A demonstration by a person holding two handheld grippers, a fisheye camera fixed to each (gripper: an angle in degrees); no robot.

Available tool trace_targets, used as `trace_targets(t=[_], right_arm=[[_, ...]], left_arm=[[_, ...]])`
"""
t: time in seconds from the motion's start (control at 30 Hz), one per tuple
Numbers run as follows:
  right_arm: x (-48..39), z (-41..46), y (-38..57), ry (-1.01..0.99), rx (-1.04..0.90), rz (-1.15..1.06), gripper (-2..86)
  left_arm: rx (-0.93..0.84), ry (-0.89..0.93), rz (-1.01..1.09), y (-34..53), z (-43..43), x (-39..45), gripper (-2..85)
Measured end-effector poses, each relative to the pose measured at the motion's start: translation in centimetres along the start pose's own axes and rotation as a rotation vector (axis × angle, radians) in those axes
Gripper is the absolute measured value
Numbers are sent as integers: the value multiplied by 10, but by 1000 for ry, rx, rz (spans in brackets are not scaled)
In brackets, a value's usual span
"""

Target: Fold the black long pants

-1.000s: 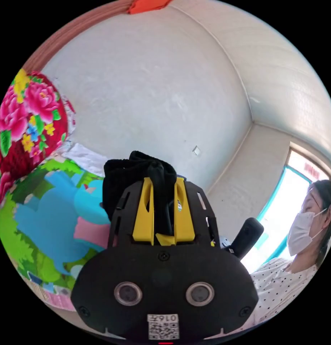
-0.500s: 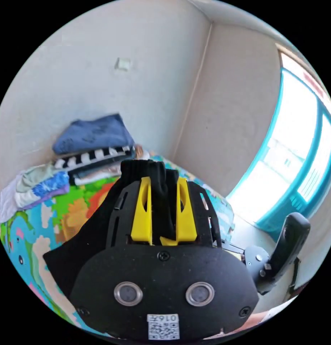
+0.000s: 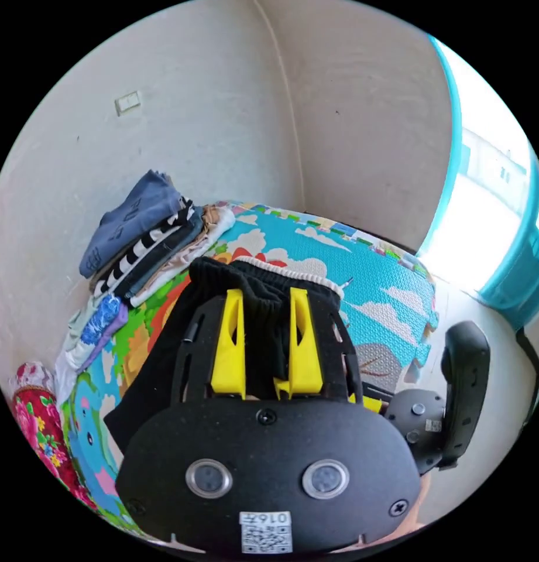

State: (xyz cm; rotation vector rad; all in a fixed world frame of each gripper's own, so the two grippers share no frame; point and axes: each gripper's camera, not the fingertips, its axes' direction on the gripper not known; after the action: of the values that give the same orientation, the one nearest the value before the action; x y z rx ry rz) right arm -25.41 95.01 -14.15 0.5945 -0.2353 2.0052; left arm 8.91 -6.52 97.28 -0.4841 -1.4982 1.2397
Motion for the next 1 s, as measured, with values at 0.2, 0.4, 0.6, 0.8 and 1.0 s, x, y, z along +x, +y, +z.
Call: trace_targets(t=[0.2,0.4,0.6,0.8,1.0], right_arm=[[53,9,34,-23,19,66,20],[77,7,71,3,24,63,19],[89,-14,96,51,97,37,22],[85,-61,124,138,357,13,51],[78,-49,105,241,351,-83,112]], left_arm=[[62,130,-231,-6,7,-43,118],[-124,758,-570,7,83,-133,108],[24,1110,-673,55,88,-172,107],[293,1170,-545,136,31,-203,87],[403,820,-545,256,-52,-223,95]])
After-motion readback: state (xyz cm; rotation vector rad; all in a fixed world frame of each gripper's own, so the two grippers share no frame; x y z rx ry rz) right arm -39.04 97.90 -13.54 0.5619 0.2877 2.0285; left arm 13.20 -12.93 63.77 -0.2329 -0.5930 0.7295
